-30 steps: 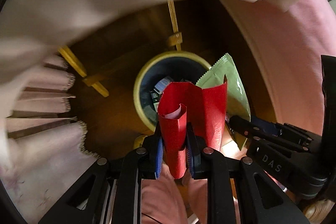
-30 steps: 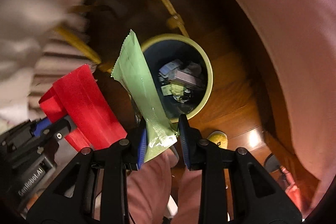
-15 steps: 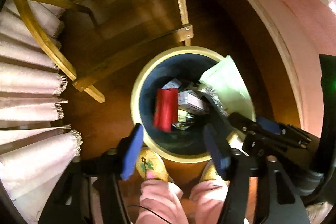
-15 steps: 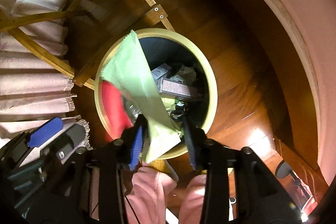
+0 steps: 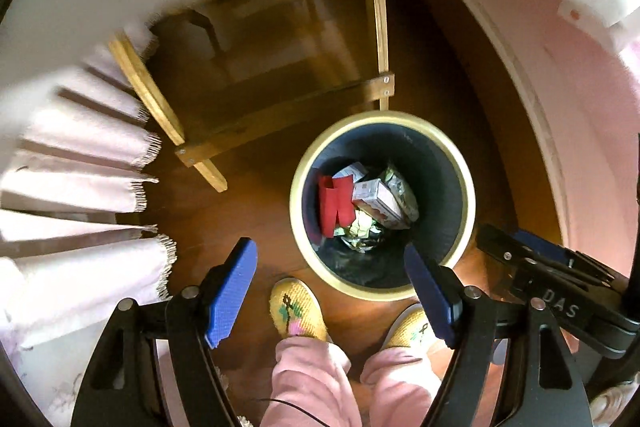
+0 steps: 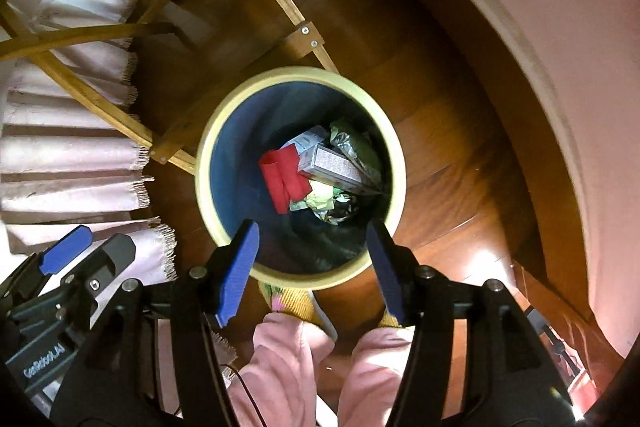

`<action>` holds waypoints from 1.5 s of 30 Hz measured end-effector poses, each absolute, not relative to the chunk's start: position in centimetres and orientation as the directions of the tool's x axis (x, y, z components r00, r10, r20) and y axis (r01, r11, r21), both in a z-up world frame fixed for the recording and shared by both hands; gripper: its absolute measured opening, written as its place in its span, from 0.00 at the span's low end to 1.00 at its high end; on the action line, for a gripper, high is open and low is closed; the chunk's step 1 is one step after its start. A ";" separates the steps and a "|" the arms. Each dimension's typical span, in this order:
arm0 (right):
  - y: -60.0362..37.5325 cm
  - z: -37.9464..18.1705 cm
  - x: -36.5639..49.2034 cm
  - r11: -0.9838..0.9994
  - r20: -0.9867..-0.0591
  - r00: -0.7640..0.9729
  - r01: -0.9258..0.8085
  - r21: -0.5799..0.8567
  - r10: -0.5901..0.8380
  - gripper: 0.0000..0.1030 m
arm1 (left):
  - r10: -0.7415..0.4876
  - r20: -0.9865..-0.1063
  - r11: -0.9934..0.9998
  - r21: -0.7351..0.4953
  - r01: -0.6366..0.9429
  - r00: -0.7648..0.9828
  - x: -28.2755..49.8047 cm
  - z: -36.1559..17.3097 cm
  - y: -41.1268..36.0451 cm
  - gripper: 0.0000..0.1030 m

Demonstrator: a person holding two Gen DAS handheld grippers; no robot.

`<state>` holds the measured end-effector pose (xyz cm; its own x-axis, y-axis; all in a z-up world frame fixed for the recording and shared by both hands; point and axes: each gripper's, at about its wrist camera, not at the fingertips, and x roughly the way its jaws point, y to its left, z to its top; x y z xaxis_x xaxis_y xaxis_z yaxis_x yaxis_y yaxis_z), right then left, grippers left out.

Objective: Collect trash
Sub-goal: 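Raise both tools back toward the table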

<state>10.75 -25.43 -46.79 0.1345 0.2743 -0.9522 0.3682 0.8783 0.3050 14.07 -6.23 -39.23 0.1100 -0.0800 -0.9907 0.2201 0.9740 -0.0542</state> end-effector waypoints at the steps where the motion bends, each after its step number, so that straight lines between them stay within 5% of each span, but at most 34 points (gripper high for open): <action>1: -25.6 -45.7 10.6 0.876 -0.950 0.142 0.368 0.311 0.278 0.52 | -0.082 -0.990 0.974 -0.055 0.218 0.117 13.9 -38.2 -6.1 0.75; 16: -26.6 -23.2 7.5 0.893 -0.894 0.330 0.227 0.388 0.304 0.53 | -0.155 -0.956 0.966 -0.094 0.241 0.248 10.0 -14.9 -4.8 0.75; 29: -26.0 -4.0 6.5 0.919 -0.727 0.599 -0.036 0.393 0.335 0.61 | -0.168 -0.863 0.977 -0.080 0.200 0.477 8.6 3.5 -2.2 0.74; 45: -23.9 7.6 10.3 0.916 -0.612 0.686 -0.237 0.323 0.393 0.64 | -0.102 -0.779 0.993 -0.048 0.104 0.618 9.8 13.5 -1.4 0.74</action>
<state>10.28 -23.87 7.60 0.6863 0.3927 -0.6122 -0.2367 0.9165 0.3226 9.83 -1.39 13.49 0.6182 -0.1022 -0.7793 0.1035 0.9935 -0.0481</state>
